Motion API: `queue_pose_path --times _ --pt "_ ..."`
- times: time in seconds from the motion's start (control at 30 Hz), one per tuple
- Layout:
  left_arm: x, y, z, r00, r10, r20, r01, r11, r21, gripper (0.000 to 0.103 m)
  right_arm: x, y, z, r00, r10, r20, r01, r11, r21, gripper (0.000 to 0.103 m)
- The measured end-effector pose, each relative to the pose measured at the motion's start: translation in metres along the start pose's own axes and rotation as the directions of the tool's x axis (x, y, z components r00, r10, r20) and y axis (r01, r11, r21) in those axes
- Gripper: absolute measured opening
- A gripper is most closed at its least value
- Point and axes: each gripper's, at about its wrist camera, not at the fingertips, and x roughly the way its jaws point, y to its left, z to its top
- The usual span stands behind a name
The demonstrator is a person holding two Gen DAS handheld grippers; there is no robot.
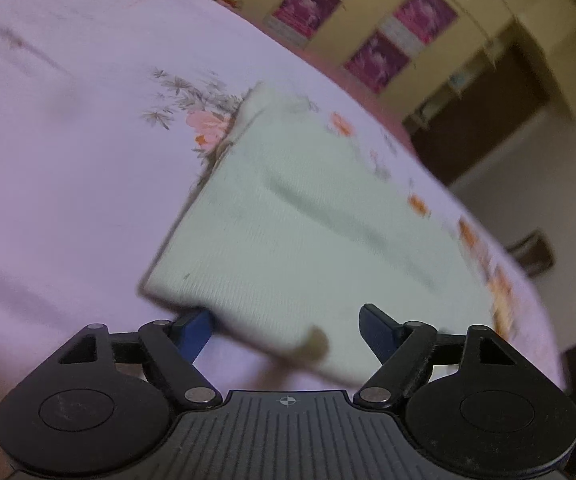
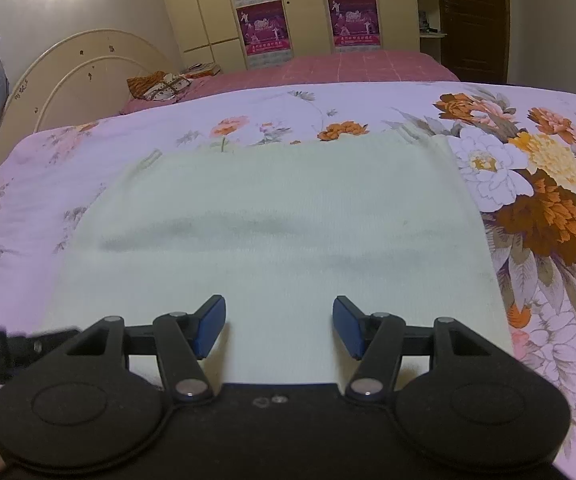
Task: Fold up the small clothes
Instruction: 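Grasp a side edge with the left tool, lift and fold it inward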
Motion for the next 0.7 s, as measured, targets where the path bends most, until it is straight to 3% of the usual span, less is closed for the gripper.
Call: queue_pose_path --times 0.2,0.33,0.4,0.43,0.53,0.7 --pt "0.032 0.004 0.014 0.991 -0.074 0.109 0.085 0.991 -0.102 0.079 0.012 0.006 0.004 1.000 0.017 0.011 -0.017 0.999 -0.032 0.058" --pt "0.049 0.005 0.019 0.979 -0.079 0.186 0.108 0.983 -0.149 0.078 0.023 0.008 0.010 0.999 0.032 0.018 -0.031 0.999 -0.043 0.058" --pt "0.054 0.008 0.020 0.976 -0.078 0.202 0.115 0.978 -0.176 0.058 0.028 0.009 0.012 0.999 0.035 0.023 -0.033 0.998 -0.051 0.059" --pt "0.058 0.011 0.020 0.978 -0.075 0.194 0.113 0.974 -0.195 0.042 0.030 0.010 0.013 0.999 0.036 0.025 -0.035 0.998 -0.057 0.059" --pt "0.063 0.026 0.022 0.980 -0.053 0.193 0.101 0.964 -0.248 0.017 0.034 0.011 0.017 0.999 0.041 0.034 -0.039 0.997 -0.073 0.059" --pt "0.068 0.018 0.026 0.979 -0.035 0.199 0.081 0.970 -0.230 0.010 0.034 0.014 0.023 0.997 0.043 0.059 -0.037 0.994 -0.104 0.058"
